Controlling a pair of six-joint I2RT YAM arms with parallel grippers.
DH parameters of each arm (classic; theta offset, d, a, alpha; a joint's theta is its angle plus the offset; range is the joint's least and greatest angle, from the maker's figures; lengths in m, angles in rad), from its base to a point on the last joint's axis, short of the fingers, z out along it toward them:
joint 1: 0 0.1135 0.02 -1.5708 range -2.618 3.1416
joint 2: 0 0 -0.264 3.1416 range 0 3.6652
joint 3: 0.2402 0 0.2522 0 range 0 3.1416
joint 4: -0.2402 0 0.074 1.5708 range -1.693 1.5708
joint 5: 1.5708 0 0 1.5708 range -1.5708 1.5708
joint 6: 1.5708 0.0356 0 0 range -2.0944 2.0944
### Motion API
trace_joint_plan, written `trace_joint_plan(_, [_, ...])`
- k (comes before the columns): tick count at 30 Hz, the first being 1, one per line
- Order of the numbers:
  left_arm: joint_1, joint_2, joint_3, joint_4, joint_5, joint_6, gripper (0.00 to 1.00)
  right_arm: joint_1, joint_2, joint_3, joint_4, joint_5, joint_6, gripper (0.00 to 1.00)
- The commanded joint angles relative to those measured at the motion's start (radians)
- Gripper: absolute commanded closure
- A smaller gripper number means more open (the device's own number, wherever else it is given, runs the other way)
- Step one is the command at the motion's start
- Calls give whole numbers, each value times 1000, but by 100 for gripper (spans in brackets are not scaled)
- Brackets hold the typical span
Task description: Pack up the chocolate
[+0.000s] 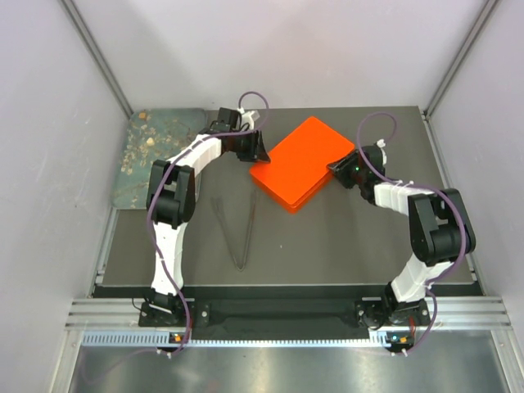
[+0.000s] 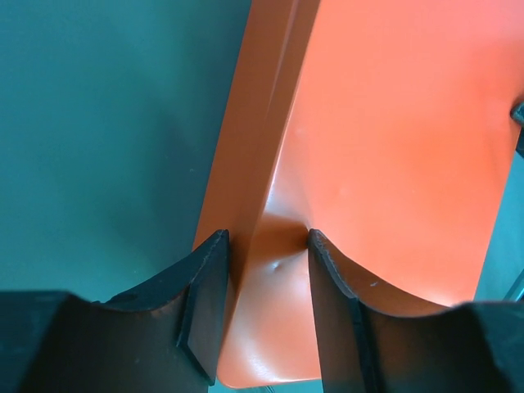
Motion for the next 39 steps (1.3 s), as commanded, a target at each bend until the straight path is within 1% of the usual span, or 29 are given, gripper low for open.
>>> trace_joint_plan(1, [-4, -61, -8, -4, 20, -12, 59, -3, -22, 40, -146, -48, -80, 57])
trace_joint_plan(2, [-4, -60, -7, 1, 26, -21, 59, -3, -20, 48, -165, -50, -82, 54])
trace_joint_plan(6, [-4, -58, -1, 14, 37, -53, 62, -3, -20, 69, -212, -58, -98, 50])
trace_joint_plan(11, [-7, -61, -4, 31, 46, -84, 60, -1, -48, 66, -214, -55, -111, 49])
trace_joint_plan(15, [-14, -63, -7, 51, 60, -108, 60, 3, -63, 66, -200, -64, -105, 50])
trace_joint_plan(19, [-21, -53, -4, 61, 52, -125, 63, 17, -57, 54, -182, -67, -83, 54])
trace_joint_plan(23, [-24, -47, -1, 68, 49, -142, 68, 15, -69, 22, -153, -47, -74, 61])
trace_joint_plan(25, [-27, -44, -1, 73, 41, -148, 70, 15, -69, 22, -154, -33, -79, 62])
trace_joint_plan(28, [-34, -35, 1, 71, 35, -150, 71, 15, -76, 17, -157, 3, -88, 70])
trace_joint_plan(30, [-35, -32, -1, 71, 38, -151, 70, 14, -74, 20, -159, 13, -95, 72])
trace_joint_plan(31, [-35, -30, -2, 70, 40, -151, 70, 14, -74, 20, -163, 14, -98, 77])
trace_joint_plan(33, [-37, -29, -4, 64, 34, -147, 69, 14, -74, 14, -171, 27, -100, 80])
trace_joint_plan(36, [-37, -37, -11, 45, 5, -136, 63, 14, -77, -4, -169, 39, -100, 80])
trace_joint_plan(39, [-35, -49, -13, 19, -55, -118, 61, 12, -68, -15, -157, 30, -103, 78])
